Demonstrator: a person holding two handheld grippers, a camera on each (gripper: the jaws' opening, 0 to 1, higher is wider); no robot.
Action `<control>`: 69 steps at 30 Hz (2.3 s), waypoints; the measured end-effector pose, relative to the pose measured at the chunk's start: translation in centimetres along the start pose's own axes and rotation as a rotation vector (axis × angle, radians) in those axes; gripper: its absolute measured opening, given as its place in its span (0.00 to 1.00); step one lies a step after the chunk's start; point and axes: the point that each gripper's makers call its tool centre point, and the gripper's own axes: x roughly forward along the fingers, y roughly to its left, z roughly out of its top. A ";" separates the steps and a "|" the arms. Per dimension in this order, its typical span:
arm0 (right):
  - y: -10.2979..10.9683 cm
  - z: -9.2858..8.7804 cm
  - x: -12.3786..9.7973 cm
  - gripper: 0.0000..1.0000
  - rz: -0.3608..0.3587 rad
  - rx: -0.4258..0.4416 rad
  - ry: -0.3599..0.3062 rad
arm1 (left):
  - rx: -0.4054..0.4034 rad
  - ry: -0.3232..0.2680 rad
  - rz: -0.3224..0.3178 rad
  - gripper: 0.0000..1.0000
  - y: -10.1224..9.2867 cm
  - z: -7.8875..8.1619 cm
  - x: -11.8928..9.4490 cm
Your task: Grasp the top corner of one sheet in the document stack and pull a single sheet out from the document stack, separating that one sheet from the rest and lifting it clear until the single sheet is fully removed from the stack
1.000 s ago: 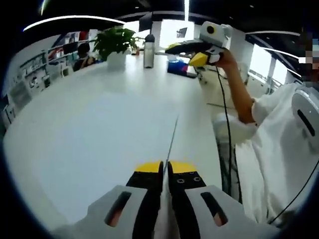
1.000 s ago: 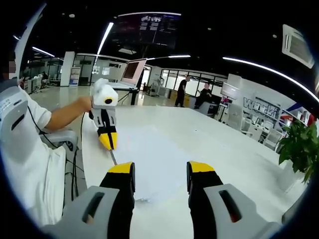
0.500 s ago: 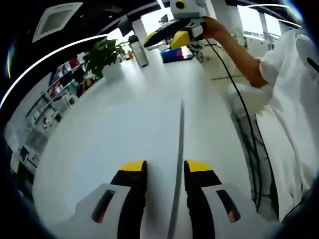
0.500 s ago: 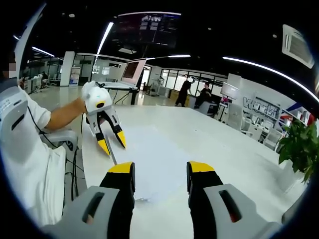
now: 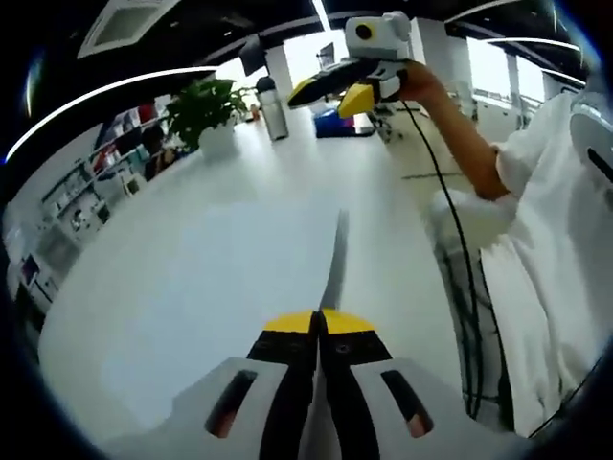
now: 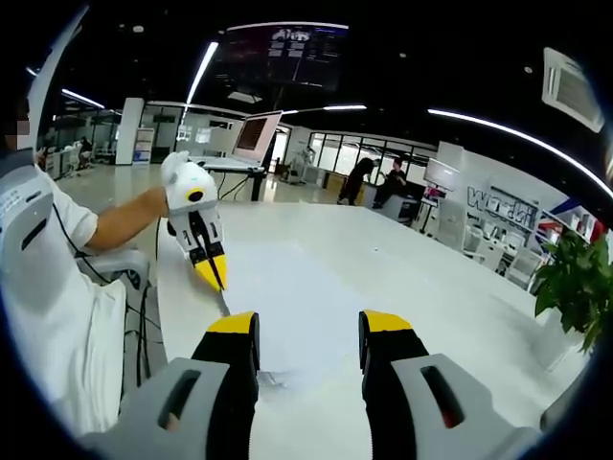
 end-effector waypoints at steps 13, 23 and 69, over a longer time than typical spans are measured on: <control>0.1 0.0 -0.1 0.41 0.000 -0.001 -0.002 | -0.224 -0.087 0.028 0.03 1.1 1.1 -0.8; 0.2 0.1 0.0 0.41 0.005 -0.005 -0.001 | -0.256 -0.151 0.058 0.03 1.5 2.5 -2.2; 0.6 0.6 0.0 0.41 0.003 -0.020 -0.010 | -0.350 -0.313 0.091 0.03 1.7 4.5 -9.0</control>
